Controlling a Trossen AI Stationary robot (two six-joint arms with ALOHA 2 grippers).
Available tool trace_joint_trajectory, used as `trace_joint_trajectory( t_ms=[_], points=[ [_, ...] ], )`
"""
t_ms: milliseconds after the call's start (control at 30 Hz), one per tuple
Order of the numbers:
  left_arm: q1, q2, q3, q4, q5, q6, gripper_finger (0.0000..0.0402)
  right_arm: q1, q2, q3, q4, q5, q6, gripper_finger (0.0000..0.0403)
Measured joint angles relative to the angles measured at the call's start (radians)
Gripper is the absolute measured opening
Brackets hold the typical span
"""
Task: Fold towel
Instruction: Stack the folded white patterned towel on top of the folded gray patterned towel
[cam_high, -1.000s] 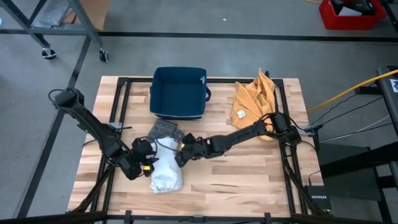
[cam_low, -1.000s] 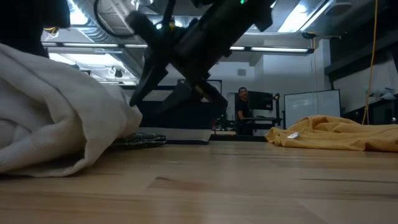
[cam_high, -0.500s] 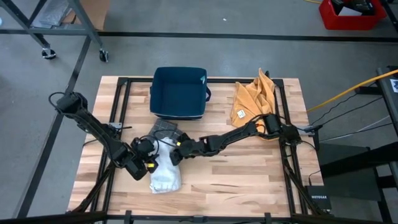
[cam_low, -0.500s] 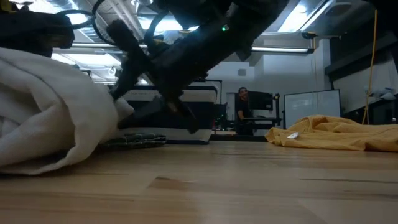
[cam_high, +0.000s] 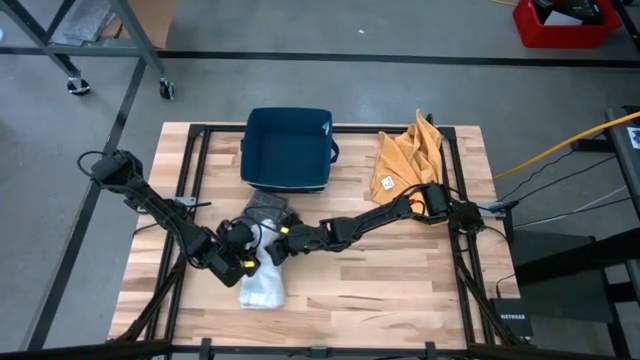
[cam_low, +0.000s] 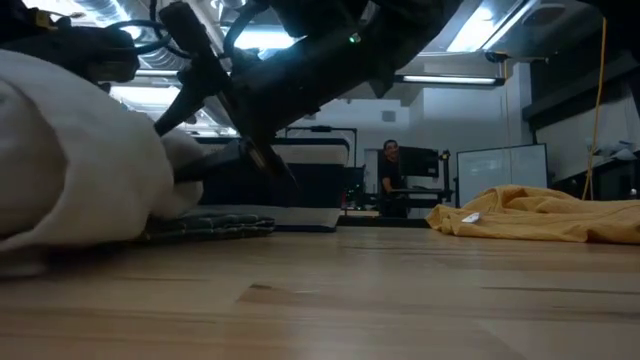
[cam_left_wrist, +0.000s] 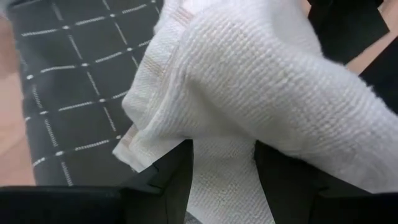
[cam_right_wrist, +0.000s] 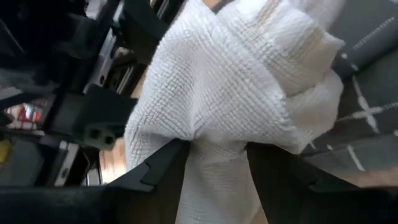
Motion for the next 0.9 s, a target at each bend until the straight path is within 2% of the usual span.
trace_joint_trajectory(
  t_ms=[133, 333, 567, 767, 900],
  points=[
    [0.002, -0.002, 0.000, 0.000, -0.021, 0.000, 0.0155, 0.000, 0.000, 0.000, 0.057, 0.049, 0.002, 0.0177],
    [0.002, -0.034, 0.000, 0.000, -0.042, -0.001, 0.0114, -0.003, 0.000, 0.000, 0.141, 0.104, 0.002, 0.0177],
    [0.002, -0.114, -0.002, -0.030, -0.087, 0.062, 0.0078, -0.016, -0.003, 0.003, 0.148, 0.128, -0.001, 0.0177],
    [0.003, -0.127, -0.001, -0.124, -0.109, -0.001, 0.0059, -0.028, -0.002, 0.003, 0.113, 0.149, -0.001, 0.0177],
    [0.016, -0.127, 0.000, -0.108, -0.111, 0.002, 0.0050, -0.027, -0.002, 0.002, 0.105, 0.148, -0.002, 0.0177]
  ],
)
